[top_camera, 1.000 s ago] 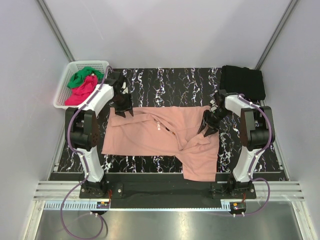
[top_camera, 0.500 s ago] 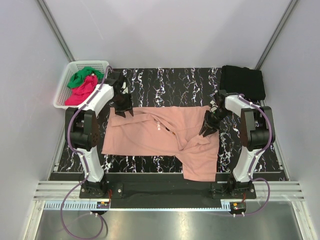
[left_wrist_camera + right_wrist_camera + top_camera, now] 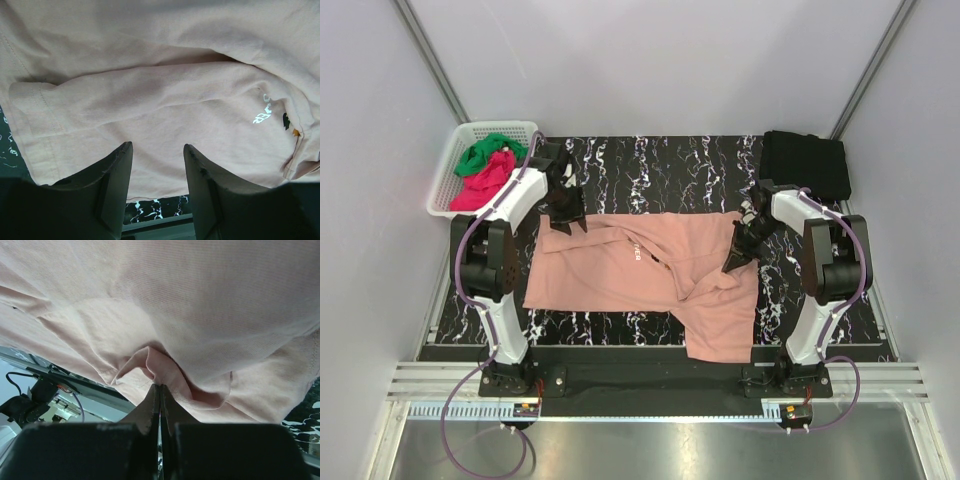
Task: Fold and stack the t-shirts
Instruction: Fold the tshirt
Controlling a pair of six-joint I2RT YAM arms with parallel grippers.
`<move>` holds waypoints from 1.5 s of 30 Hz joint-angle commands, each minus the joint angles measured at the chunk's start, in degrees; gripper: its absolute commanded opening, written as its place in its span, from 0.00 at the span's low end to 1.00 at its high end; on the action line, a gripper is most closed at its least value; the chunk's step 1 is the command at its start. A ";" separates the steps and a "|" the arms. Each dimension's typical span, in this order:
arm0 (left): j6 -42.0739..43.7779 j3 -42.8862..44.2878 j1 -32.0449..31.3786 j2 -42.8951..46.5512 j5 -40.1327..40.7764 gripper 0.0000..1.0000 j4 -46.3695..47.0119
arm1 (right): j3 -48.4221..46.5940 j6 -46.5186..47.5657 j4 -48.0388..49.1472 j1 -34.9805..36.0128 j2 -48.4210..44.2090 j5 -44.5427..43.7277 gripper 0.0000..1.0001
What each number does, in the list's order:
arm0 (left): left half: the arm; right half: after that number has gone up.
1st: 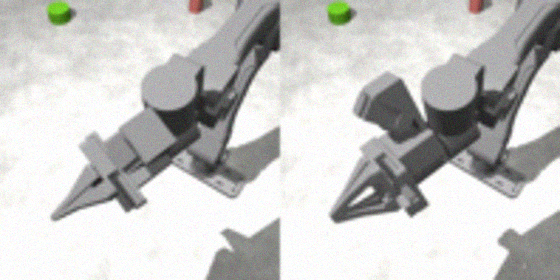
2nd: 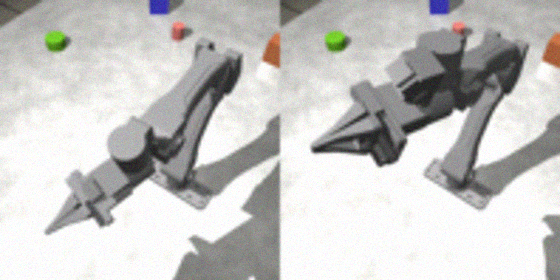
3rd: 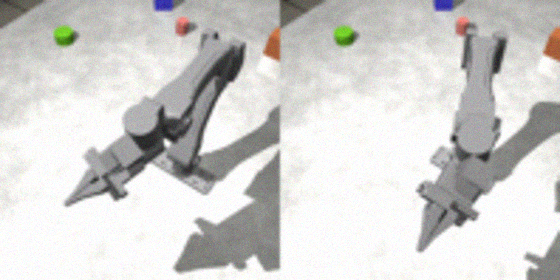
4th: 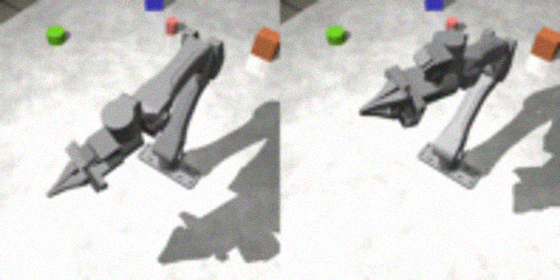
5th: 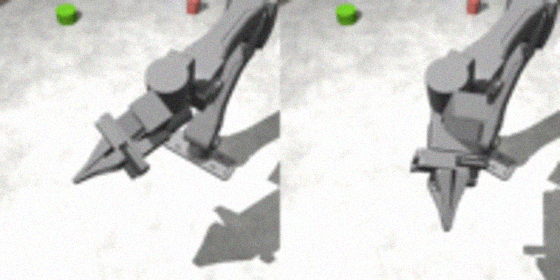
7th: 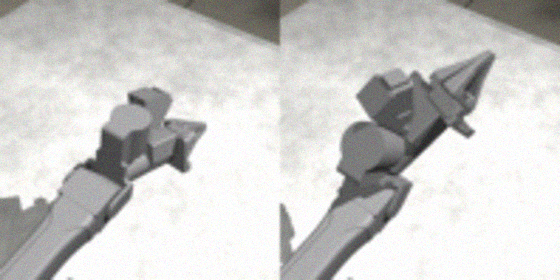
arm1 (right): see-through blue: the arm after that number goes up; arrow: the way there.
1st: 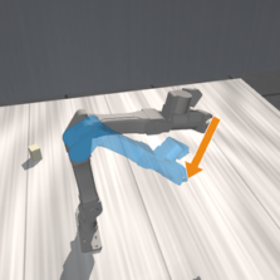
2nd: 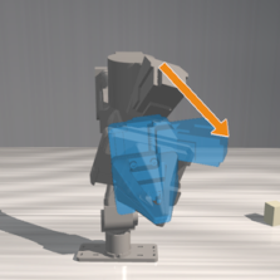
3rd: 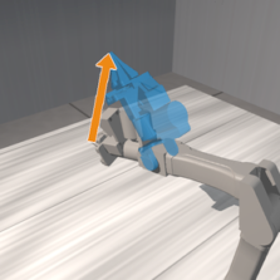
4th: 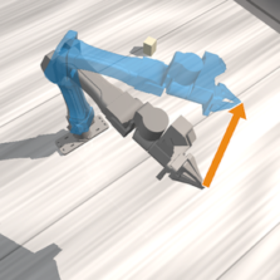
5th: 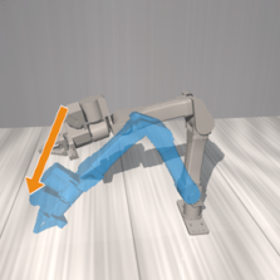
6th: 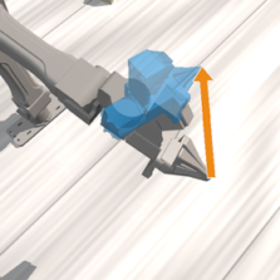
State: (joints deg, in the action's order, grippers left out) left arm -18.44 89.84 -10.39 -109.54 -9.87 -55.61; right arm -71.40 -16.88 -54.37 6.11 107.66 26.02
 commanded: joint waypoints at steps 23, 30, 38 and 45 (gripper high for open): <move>-0.37 3.76 0.02 2.92 -1.56 0.50 1.30 | 2.40 -6.23 -12.16 3.91 -11.94 -4.57 0.00; -0.46 3.67 -0.07 4.33 -1.38 0.50 1.30 | 3.98 -8.86 -16.11 4.88 -14.58 -5.63 0.09; -0.90 4.03 0.02 5.38 -1.47 0.51 1.21 | 3.81 -11.68 -21.38 5.05 -18.36 -8.97 0.18; -1.34 4.03 0.02 5.48 -1.56 0.51 1.03 | -1.64 -11.94 -17.37 5.05 -19.43 -11.00 0.17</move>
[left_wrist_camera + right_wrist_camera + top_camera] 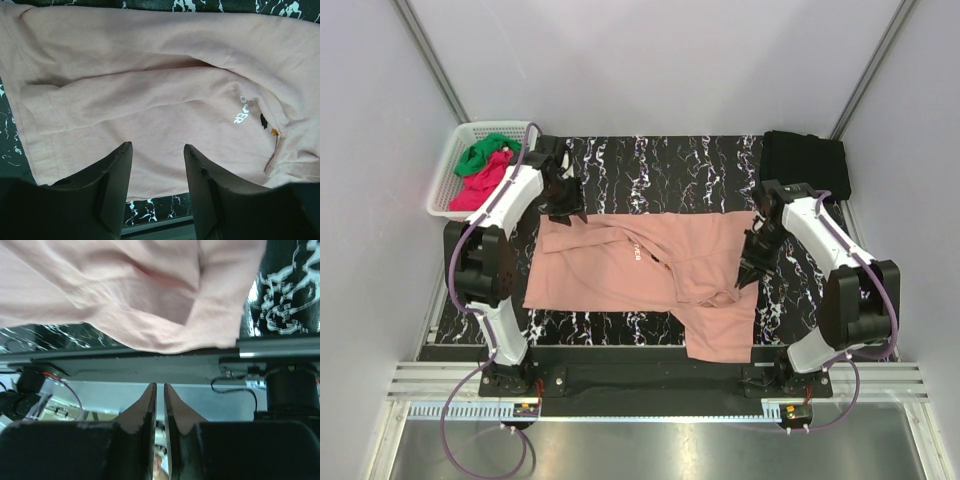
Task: Fold and stack the t-shirts
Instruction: Fold the tshirt
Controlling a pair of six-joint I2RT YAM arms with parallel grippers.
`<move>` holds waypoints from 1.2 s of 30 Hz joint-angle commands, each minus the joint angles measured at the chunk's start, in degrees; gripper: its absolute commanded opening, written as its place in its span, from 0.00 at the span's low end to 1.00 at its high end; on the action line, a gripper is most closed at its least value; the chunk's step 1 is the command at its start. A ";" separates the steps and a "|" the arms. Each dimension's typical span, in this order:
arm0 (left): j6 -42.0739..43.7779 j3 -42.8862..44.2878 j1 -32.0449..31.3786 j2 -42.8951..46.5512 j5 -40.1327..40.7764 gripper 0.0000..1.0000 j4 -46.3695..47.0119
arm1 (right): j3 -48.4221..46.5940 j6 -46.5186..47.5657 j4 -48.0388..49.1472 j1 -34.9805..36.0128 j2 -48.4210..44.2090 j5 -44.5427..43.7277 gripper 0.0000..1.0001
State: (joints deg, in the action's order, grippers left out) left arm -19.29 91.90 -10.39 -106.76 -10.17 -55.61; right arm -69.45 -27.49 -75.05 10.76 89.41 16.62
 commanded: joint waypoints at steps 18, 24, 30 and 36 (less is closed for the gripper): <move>-3.12 2.32 0.90 -0.63 6.03 0.54 0.77 | -11.24 2.61 10.27 0.57 23.09 2.63 0.15; -4.79 8.82 2.04 -7.14 10.00 0.54 -0.28 | -10.09 4.89 9.04 0.84 23.28 1.92 0.12; -3.65 8.74 1.87 -9.61 9.12 0.54 -1.42 | -25.68 6.38 5.63 0.75 28.95 1.12 0.15; -3.03 -7.49 0.37 -0.65 10.63 0.59 1.91 | -32.77 6.13 4.47 0.92 35.13 4.90 0.15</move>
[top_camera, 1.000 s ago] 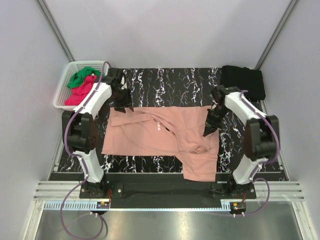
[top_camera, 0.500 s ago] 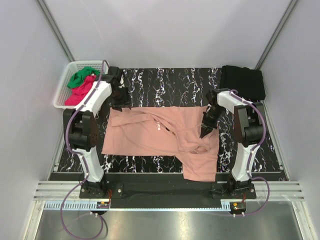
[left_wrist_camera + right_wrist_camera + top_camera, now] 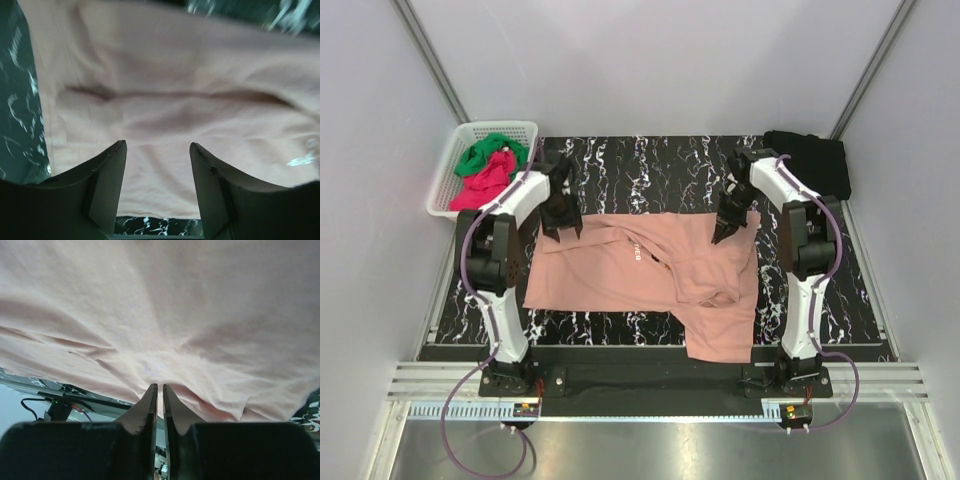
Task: Fold and stack the t-shirts
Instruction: Fold the tshirt
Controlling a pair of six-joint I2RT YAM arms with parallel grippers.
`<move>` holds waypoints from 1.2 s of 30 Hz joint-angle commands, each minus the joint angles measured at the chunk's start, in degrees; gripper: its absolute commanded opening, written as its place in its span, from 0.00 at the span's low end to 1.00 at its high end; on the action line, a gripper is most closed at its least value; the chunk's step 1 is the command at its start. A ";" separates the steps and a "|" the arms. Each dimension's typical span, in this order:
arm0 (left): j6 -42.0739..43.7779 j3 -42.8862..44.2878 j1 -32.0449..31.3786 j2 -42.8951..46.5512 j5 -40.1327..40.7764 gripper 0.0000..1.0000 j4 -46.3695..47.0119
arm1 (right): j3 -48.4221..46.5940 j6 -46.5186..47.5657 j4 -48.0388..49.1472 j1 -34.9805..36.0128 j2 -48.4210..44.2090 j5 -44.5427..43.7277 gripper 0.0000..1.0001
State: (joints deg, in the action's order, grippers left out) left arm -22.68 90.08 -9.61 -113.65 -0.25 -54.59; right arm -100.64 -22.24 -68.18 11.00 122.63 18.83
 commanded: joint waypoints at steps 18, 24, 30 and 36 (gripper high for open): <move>-31.43 -39.04 5.82 36.72 -11.69 0.67 22.29 | 9.32 2.64 2.09 0.68 -5.55 8.24 0.16; -44.65 -48.42 5.56 41.05 -12.42 0.64 38.85 | 11.34 2.38 3.14 0.68 -8.46 9.65 0.17; -47.54 -47.73 6.35 36.76 -10.82 0.64 47.36 | 14.24 2.38 4.28 0.68 -10.13 10.70 0.16; -49.13 -45.70 6.27 32.88 -10.38 0.64 48.70 | 16.26 2.46 4.72 0.51 -11.36 10.18 0.16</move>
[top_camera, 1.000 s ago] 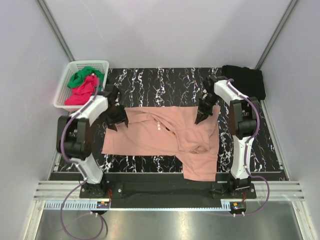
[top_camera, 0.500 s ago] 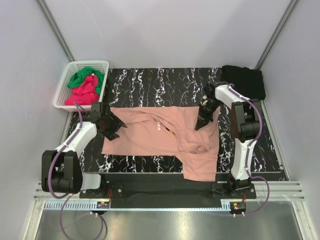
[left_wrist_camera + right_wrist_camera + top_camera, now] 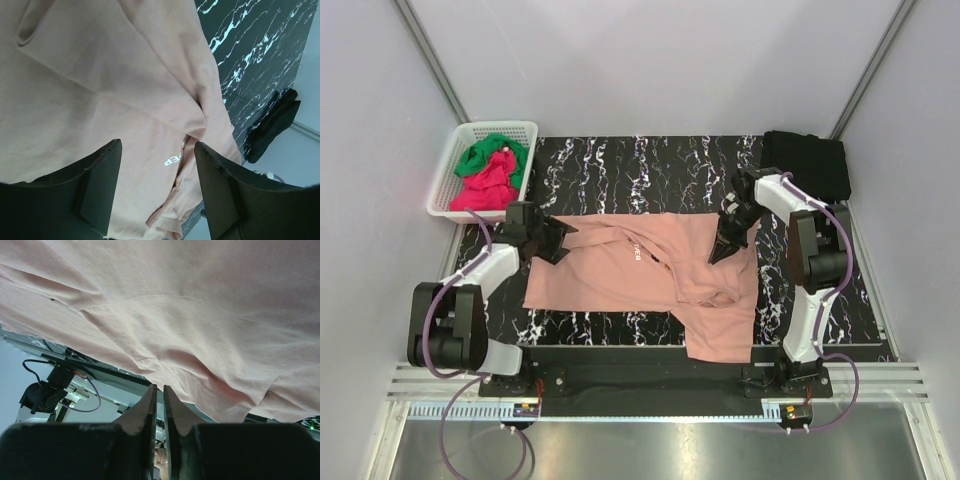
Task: Fold and stack the t-shirts
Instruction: Fold the tshirt
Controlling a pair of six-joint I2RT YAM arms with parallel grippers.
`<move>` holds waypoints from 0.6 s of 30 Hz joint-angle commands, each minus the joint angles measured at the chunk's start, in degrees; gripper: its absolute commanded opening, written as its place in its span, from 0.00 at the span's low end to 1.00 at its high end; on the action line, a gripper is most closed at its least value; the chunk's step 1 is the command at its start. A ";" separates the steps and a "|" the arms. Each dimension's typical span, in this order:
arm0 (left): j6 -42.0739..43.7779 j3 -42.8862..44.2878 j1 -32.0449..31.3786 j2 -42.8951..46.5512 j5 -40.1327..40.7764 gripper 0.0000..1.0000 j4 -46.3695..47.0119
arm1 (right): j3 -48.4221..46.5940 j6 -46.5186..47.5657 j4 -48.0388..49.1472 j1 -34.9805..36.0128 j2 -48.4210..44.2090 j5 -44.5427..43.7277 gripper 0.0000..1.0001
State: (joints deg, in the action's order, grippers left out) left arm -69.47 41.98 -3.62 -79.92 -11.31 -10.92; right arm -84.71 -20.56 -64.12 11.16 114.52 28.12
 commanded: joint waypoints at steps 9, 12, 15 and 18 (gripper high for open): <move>-2.95 1.35 0.28 -2.87 0.76 0.64 6.96 | -0.11 0.78 1.01 0.44 -1.67 1.41 0.17; -3.82 1.09 0.19 -3.48 0.50 0.63 6.53 | -0.28 0.78 1.01 0.44 -1.41 1.59 0.17; -6.28 -0.05 -1.03 -1.74 1.55 0.63 4.77 | -0.20 0.78 0.92 0.36 -1.40 1.59 0.17; -8.22 0.56 -3.05 1.24 4.26 0.63 0.57 | -0.11 0.87 1.01 0.36 -1.67 1.59 0.17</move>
State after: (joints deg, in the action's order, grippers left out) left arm -75.16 41.87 -4.84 -82.63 -10.22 -8.01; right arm -84.20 -20.53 -63.61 11.16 114.43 28.23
